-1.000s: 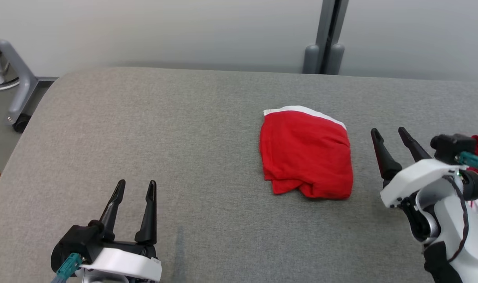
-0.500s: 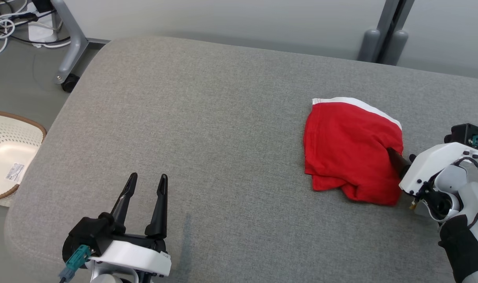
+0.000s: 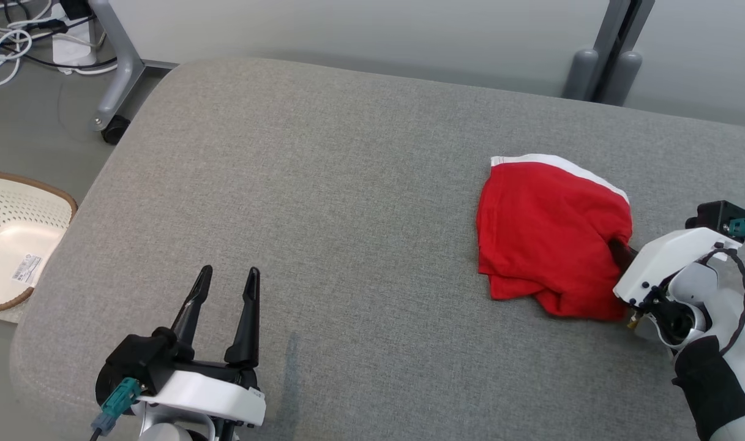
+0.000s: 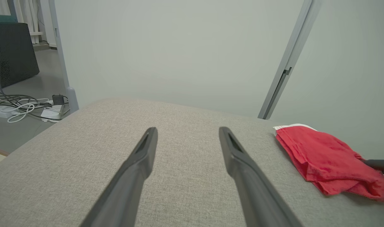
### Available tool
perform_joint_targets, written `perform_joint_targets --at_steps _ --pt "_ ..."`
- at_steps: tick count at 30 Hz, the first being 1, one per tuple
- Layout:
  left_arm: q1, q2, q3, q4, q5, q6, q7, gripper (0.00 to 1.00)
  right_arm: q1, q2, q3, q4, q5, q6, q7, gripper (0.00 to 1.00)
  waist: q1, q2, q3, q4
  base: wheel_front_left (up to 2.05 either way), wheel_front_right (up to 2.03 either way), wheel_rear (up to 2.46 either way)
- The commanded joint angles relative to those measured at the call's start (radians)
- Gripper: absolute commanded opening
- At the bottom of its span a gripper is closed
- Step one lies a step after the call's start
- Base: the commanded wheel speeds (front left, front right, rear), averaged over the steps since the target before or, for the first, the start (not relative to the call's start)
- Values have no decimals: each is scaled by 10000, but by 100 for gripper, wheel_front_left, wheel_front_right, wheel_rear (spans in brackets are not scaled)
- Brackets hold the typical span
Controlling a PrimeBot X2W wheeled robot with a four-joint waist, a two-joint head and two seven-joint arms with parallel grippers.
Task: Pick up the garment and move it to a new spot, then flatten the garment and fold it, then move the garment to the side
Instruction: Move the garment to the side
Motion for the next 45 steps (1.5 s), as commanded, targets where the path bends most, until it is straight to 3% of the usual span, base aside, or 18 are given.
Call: perform_joint_targets --at_steps 1,6,12,19,32,39,45 --pt "-50 36 56 -4 31 -16 3 100 -18 -74 9 -68 37 2 -215 0 0 0 -70 -71 0 0 0" --pt "94 35 65 17 197 -88 3 100 116 38 452 -417 91 2 -1094 0 0 0 -431 -487 0 0 0" --pt "122 38 -18 -38 437 -252 5 100 498 -53 1264 -1199 337 2 -1767 0 0 0 -860 -1448 0 0 0" --pt "204 30 -236 -65 569 -372 5 100 1210 -240 2358 -2161 431 2 -2244 0 0 0 -1072 -2974 0 0 0" --pt "-125 36 -1122 -41 484 -487 4 100 2217 -429 3131 -3859 575 3 -2597 0 0 0 -964 -5944 0 0 0" --pt "-281 41 -1152 60 555 -511 4 100 2392 -438 3163 -4344 403 2 -2467 0 0 0 -817 -6428 0 0 0" --pt "-411 38 -1140 60 570 -507 4 100 2087 -569 3459 -4713 272 2 -2516 0 0 0 -606 -6446 0 0 0"
